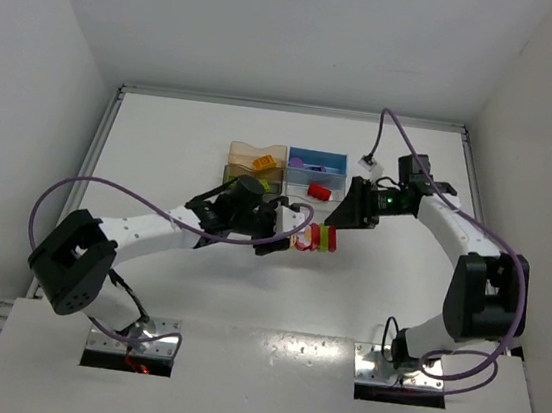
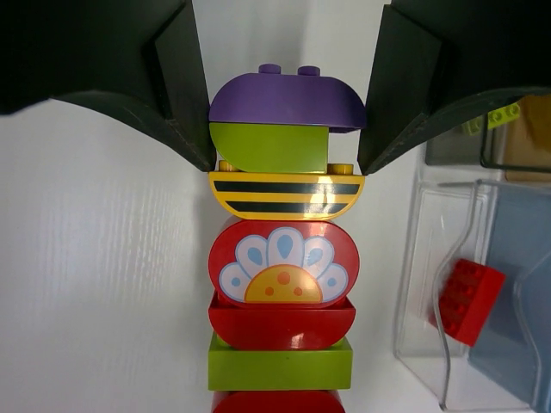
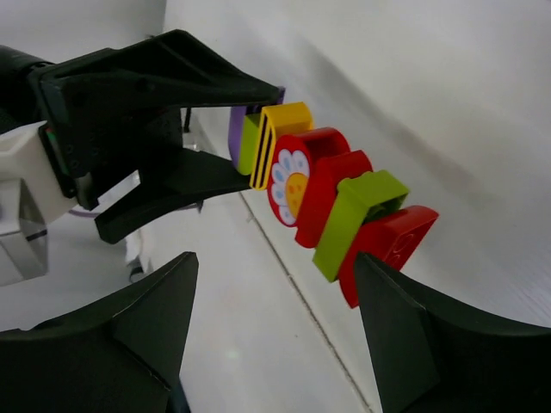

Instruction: Sort the legos into containers by color

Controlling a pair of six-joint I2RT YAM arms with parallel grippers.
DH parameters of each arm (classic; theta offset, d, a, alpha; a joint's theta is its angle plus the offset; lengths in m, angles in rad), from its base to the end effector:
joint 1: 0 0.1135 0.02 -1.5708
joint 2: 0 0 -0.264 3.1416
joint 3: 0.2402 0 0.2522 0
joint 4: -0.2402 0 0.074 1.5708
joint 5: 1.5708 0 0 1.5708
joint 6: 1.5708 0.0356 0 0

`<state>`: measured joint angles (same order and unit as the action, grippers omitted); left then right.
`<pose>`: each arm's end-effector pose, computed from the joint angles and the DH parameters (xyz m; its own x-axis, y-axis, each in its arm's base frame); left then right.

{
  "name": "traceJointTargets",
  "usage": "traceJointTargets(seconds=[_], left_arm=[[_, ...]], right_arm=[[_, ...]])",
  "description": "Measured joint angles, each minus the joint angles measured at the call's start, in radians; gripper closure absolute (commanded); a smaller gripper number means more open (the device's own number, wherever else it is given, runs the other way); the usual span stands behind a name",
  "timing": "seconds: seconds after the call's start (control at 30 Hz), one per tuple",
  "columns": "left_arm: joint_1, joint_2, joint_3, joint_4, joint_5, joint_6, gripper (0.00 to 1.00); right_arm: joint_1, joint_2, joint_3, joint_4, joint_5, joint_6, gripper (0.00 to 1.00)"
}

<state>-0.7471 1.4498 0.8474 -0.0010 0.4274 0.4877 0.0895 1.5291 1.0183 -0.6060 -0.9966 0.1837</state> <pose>0.2186 -0.2226 0.2258 0.0393 0.5448 -0.8376 0.9626 0.2042 0.1781 0.2891 0.0560 0.2260 -0.9559 0.0138 -0.2933 -0.2448 0.5142 0.8220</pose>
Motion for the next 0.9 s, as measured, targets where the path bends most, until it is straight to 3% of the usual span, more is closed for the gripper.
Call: traceJointTargets(seconds=[0.33,0.77,0.9], left_arm=[[0.001,-0.029,-0.028,0.041,-0.029,-0.04,0.86],[0.001,-0.069,-0.028,0.082,-0.032,-0.06,0.86],[0.002,-0.076,-0.028,0.094,-0.036,-0.076,0.86]], right_arm=[[0.008,0.116,0.055,0.0,-0.012,-0.01,0.24],[-0.019,0.132,0.06,-0.031,-0.024,-0.046,0.2],[-0.014,0.137,0.059,-0.016,-0.066,-0.041,0.36]])
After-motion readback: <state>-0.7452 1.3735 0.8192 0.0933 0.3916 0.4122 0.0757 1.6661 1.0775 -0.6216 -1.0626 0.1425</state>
